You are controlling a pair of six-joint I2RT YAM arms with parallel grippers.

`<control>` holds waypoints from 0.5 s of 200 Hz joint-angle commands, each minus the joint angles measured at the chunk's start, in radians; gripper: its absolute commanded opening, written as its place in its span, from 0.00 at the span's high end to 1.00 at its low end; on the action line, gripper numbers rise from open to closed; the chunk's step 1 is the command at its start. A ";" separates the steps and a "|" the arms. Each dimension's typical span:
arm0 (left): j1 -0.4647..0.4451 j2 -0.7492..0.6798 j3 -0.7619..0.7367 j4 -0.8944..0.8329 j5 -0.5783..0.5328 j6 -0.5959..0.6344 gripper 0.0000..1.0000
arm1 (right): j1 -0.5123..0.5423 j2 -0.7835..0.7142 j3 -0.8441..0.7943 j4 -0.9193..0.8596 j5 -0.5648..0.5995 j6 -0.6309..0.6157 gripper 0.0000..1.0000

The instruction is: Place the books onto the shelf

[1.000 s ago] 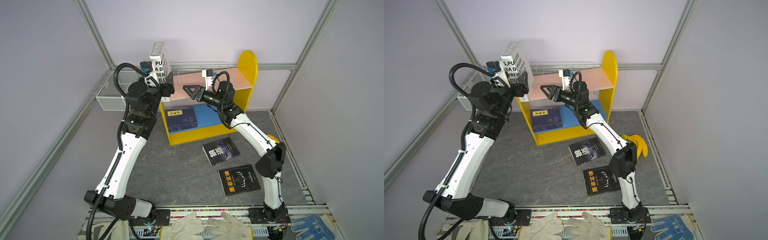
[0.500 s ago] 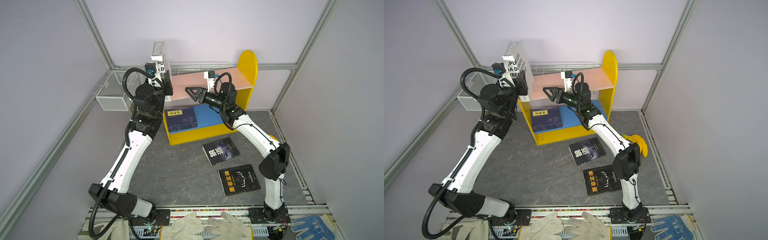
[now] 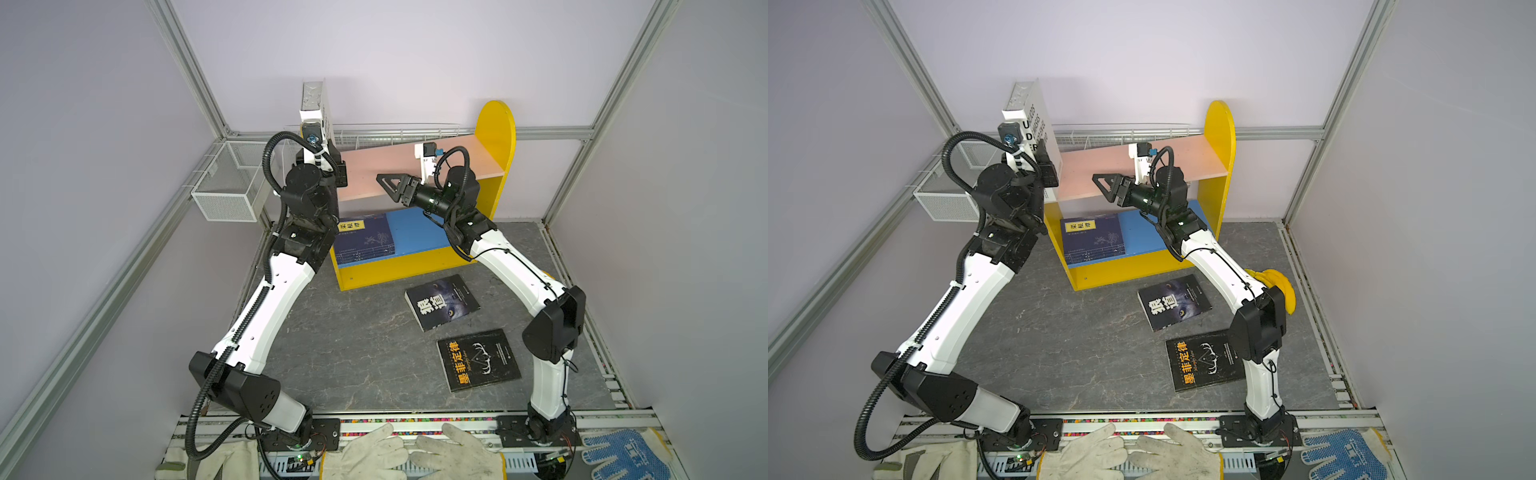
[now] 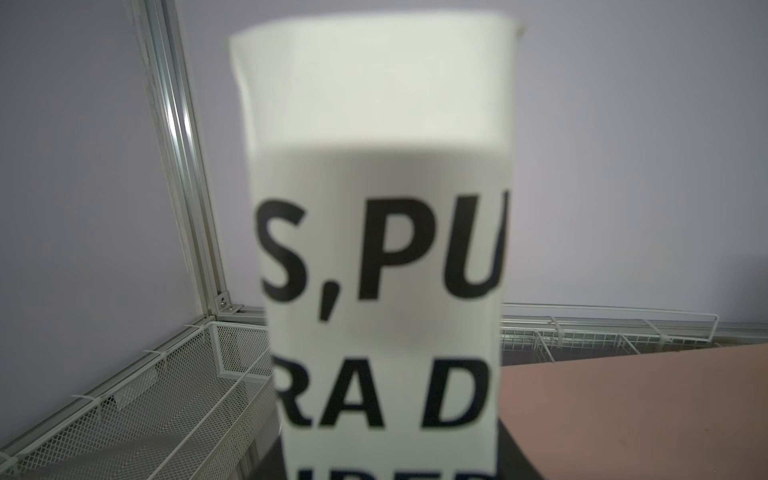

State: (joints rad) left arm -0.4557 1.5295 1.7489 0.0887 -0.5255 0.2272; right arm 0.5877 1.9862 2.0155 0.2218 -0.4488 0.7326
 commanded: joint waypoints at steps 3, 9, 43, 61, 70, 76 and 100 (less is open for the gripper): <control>0.002 0.022 0.043 0.017 -0.083 0.049 0.58 | -0.017 -0.020 -0.034 -0.017 0.029 0.004 0.37; 0.002 0.024 0.046 0.020 -0.089 0.048 0.59 | -0.018 -0.022 -0.038 -0.018 0.030 0.004 0.37; 0.000 0.033 0.052 0.040 -0.148 0.033 0.60 | -0.022 -0.032 -0.057 -0.013 0.036 0.002 0.37; -0.001 0.045 0.062 0.041 -0.153 0.044 0.58 | -0.024 -0.033 -0.058 -0.013 0.033 0.006 0.38; 0.000 0.047 0.064 0.038 -0.153 0.046 0.57 | -0.023 -0.035 -0.061 -0.013 0.032 0.007 0.38; 0.000 0.047 0.064 0.037 -0.153 0.045 0.57 | -0.023 -0.036 -0.063 -0.013 0.032 0.006 0.38; -0.001 0.043 0.061 0.033 -0.153 0.041 0.50 | -0.027 -0.048 -0.073 -0.013 0.033 0.004 0.38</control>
State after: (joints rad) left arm -0.4671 1.5669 1.7767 0.1211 -0.6216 0.2417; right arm 0.5766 1.9614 1.9759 0.2333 -0.4416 0.7326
